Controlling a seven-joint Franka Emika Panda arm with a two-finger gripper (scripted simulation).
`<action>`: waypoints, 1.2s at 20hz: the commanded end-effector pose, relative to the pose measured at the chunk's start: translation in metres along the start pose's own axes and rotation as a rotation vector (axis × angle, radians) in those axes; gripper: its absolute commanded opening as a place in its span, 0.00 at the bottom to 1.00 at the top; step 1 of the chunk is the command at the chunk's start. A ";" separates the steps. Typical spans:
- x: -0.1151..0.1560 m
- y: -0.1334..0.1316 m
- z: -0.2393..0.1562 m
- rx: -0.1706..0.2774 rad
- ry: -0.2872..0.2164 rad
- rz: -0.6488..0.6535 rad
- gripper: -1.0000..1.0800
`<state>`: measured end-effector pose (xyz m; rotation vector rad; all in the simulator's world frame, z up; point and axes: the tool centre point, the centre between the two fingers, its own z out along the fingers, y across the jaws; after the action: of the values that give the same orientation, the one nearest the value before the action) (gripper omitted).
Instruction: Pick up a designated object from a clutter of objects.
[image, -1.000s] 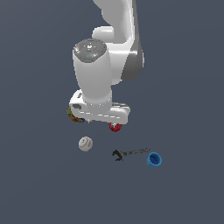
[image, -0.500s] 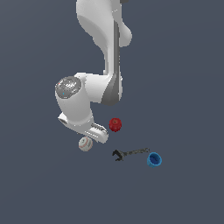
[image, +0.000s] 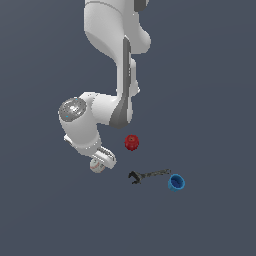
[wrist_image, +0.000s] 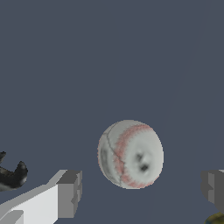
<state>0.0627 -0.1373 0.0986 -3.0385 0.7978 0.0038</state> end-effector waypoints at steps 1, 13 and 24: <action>0.000 0.000 0.000 0.000 0.001 0.000 0.96; 0.000 0.001 0.046 0.000 0.002 0.004 0.96; 0.001 0.000 0.051 0.000 0.002 0.004 0.00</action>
<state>0.0632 -0.1371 0.0486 -3.0369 0.8020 0.0005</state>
